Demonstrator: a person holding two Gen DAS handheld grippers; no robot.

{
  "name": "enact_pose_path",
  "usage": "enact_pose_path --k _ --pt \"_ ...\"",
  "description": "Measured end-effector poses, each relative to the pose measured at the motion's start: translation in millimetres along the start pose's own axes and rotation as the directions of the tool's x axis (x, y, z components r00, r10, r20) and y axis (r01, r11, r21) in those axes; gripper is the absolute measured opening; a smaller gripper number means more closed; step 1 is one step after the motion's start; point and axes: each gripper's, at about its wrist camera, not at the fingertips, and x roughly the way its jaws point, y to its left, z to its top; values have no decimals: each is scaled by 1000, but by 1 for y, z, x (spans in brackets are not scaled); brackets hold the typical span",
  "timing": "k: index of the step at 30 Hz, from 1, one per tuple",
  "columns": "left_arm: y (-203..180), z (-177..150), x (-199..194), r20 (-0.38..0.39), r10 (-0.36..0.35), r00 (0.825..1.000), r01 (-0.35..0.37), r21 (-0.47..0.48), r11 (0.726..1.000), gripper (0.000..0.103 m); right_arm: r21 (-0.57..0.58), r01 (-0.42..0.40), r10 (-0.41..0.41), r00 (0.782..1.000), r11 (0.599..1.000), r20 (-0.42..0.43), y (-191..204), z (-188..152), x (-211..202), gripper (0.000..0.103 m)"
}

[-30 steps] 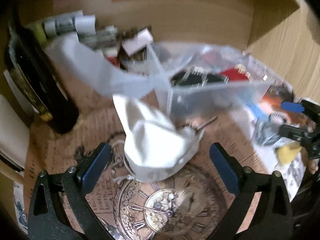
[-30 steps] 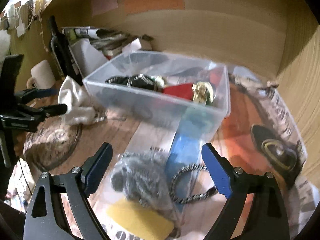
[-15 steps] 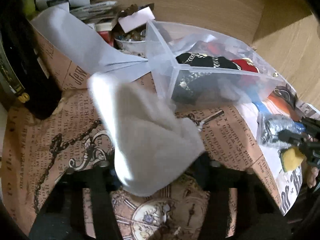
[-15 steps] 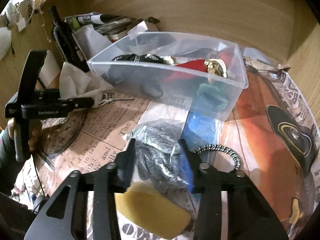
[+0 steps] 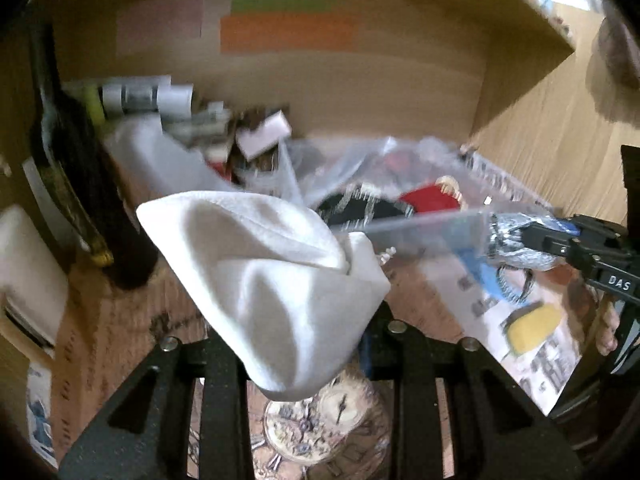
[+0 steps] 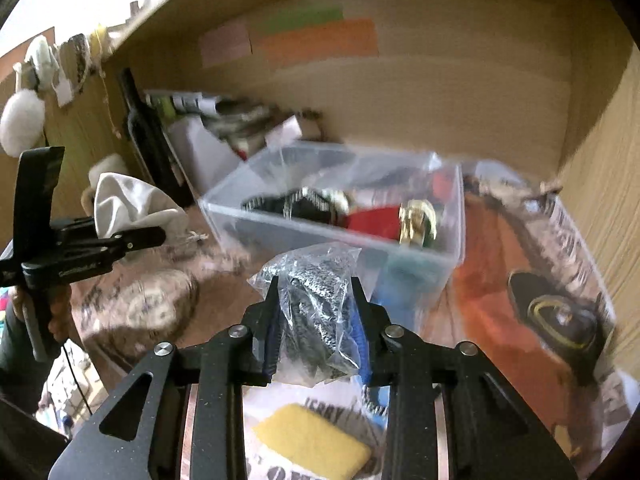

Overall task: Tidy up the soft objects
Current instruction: 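Lift both items over the clear box and release them inside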

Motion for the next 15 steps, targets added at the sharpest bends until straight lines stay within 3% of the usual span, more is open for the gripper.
enact_pose_path --k 8,15 --pt "-20 38 -13 126 -39 991 37 13 999 30 -12 32 -30 991 999 134 5 34 -20 27" --pt "-36 67 -6 173 -56 983 53 25 998 30 -19 62 -57 977 998 203 0 59 -19 27"
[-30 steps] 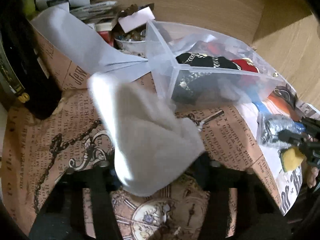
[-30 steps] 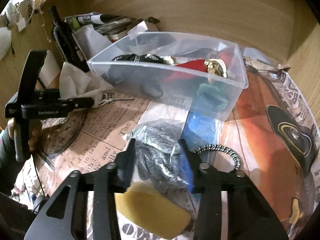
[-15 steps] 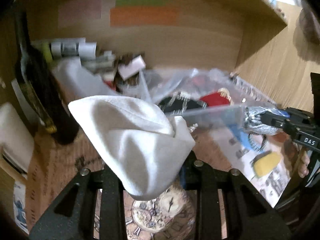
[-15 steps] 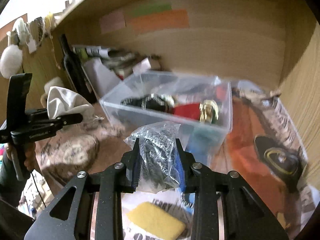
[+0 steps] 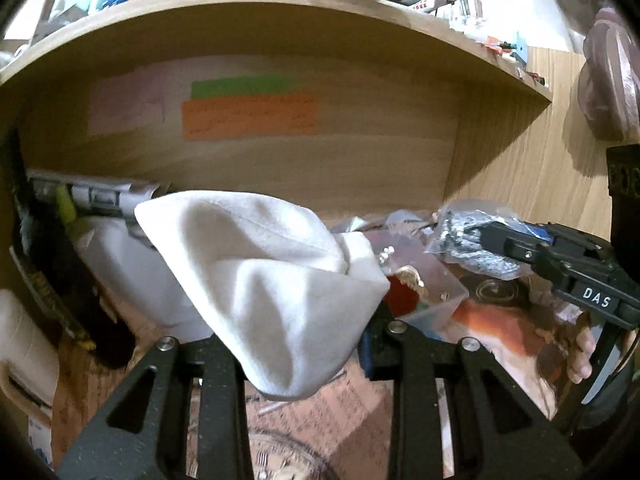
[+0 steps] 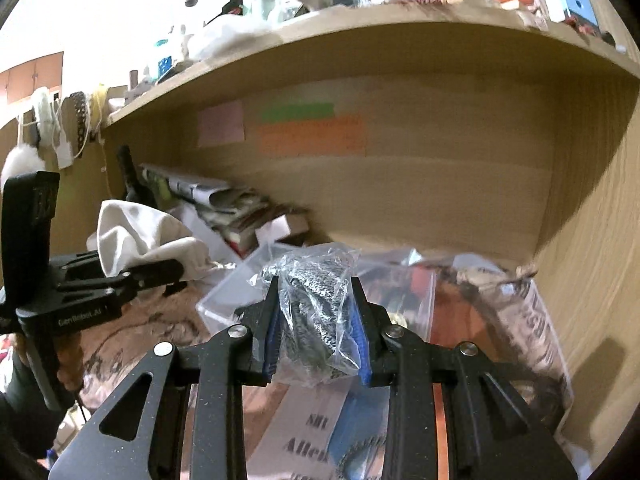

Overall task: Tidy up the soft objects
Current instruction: 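Lift both items over the clear box and release them inside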

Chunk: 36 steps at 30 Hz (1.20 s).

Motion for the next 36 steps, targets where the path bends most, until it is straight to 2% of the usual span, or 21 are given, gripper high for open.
enact_pose_path --k 7,10,15,22,27,29,31,32,33,36 --pt "-8 25 36 -30 -10 1000 10 9 1000 30 28 24 -23 999 999 -33 -19 14 35 27" --pt "-12 31 55 -46 16 999 -15 20 1000 30 36 30 -27 997 999 -71 -26 14 55 27" --pt "-8 32 97 -123 24 992 -23 3 1000 30 39 54 -48 988 998 -147 -36 8 87 27" --pt "0 18 154 -275 11 962 -14 -12 1000 30 35 54 -43 962 998 -271 -41 -9 121 27" --pt "2 9 174 -336 0 942 -10 -28 1000 30 43 52 -34 940 998 -339 -46 -20 138 28" --pt "4 6 179 -350 -15 936 -1 -46 999 37 40 57 -39 934 998 -355 -46 -23 142 29" --pt "5 5 178 -348 -16 937 -3 -54 999 55 36 64 -47 934 997 -354 -45 -23 142 29" --pt "6 4 177 -338 -11 941 -8 -56 998 59 32 64 -49 935 997 -351 -44 -22 140 31" --pt "7 5 175 -327 -9 945 -10 -57 998 62 31 64 -50 937 997 -346 -44 -21 139 35" --pt "10 9 167 -307 -11 952 -8 -62 998 64 31 58 -45 946 998 -321 -44 -17 132 49"
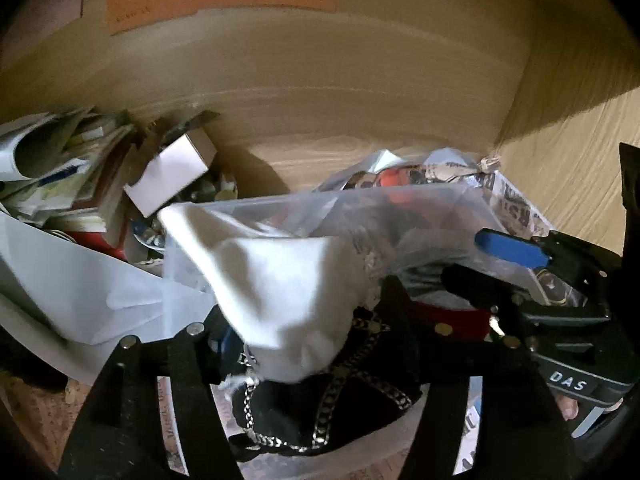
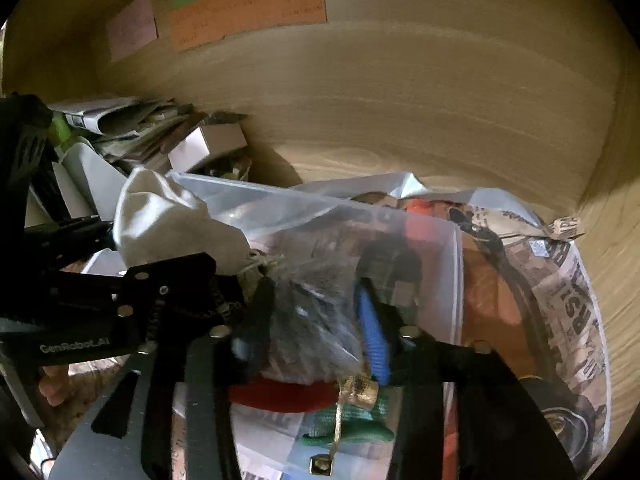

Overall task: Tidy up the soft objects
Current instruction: 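Lift both items over the clear box and release them inside, then grasp the black beaded bracelet with the left tool while the right tool grasps the yellow sponge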

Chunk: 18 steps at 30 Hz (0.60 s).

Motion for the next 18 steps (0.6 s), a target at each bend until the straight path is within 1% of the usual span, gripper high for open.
enact_pose_path --k 2,3,4,6,9,11,13,15,17,18 --pt "-1 2 -8 18 6 1000 -6 4 1000 64 -2 -2 2 1000 1000 19 1 1 -7 52" --pt "-1 2 -15 33 8 999 -8 6 1000 66 -5 1 -1 999 1000 33 1 2 -13 54" --pt "0 2 -20 44 9 999 -9 6 1000 69 -8 3 -2 999 1000 51 2 3 -19 55" --pt "-1 1 -35 81 8 997 -9 11 1000 74 -15 11 -9 995 1000 96 4 5 -34 67" --pt "-5 -2 -66 147 11 989 -16 36 999 80 -23 24 -20 988 999 155 7 5 -55 76" --pt "-9 -4 -81 180 12 984 -20 44 999 87 -23 32 -27 982 999 187 9 3 -72 80" --pt "-12 -9 -97 216 9 976 -21 51 998 97 -23 30 -25 977 999 210 9 -2 -86 82" --pt "-16 -18 -112 249 13 968 -30 63 998 101 -26 41 -34 973 999 229 10 -11 -101 83" --pt "-20 -28 -121 263 11 965 -34 85 996 102 -25 56 -49 970 998 239 13 -23 -112 84" --pt "-22 -34 -124 264 6 964 -32 95 995 102 -21 60 -54 969 998 240 14 -30 -116 86"
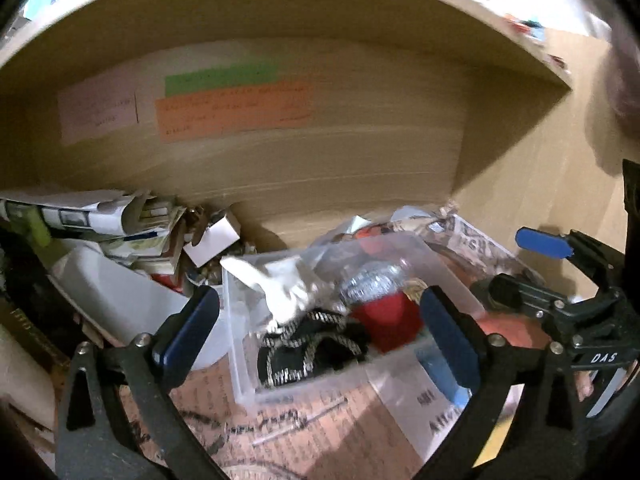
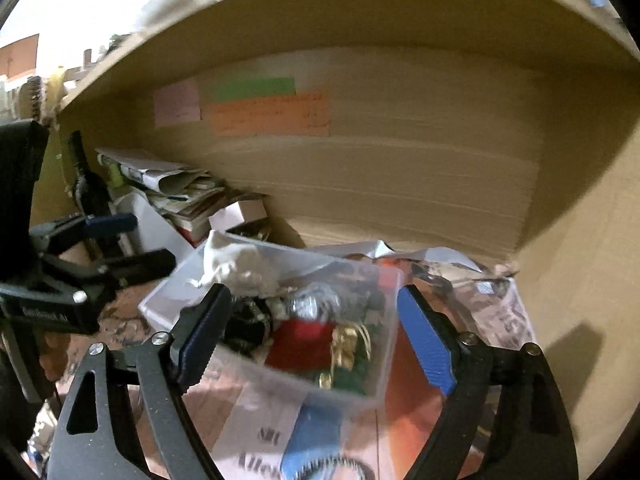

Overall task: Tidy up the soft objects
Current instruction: 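Grasp the black beaded bracelet with the left tool while the right tool grasps the yellow sponge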

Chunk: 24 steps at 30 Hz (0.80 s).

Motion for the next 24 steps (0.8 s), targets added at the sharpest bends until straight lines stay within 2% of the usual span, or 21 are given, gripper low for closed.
enact_pose_path --k 5,11,17,22,23,24 --pt "-7 -32 -17 -30 -35 999 35 8 999 103 30 20 -19 999 999 -26 4 -33 -18 89" --pt "-15 -75 -22 -96 -36 995 39 29 999 103 101 17 -5 993 995 -116 11 -85 -22 89" --pt "-18 -109 -18 -181 -61 982 64 7 998 103 146 4 27 978 989 -207 20 -122 -14 89" --pt "-28 -124 -12 -224 -70 972 73 2 997 103 135 2 27 976 991 -215 30 -139 -14 79" --pt "-31 -125 -9 -235 -75 969 76 -1 997 103 131 12 15 978 991 -209 30 -139 -14 74" --pt "-34 -125 -7 -245 -81 966 82 -5 997 103 127 27 -1 979 992 -203 30 -140 -15 65"
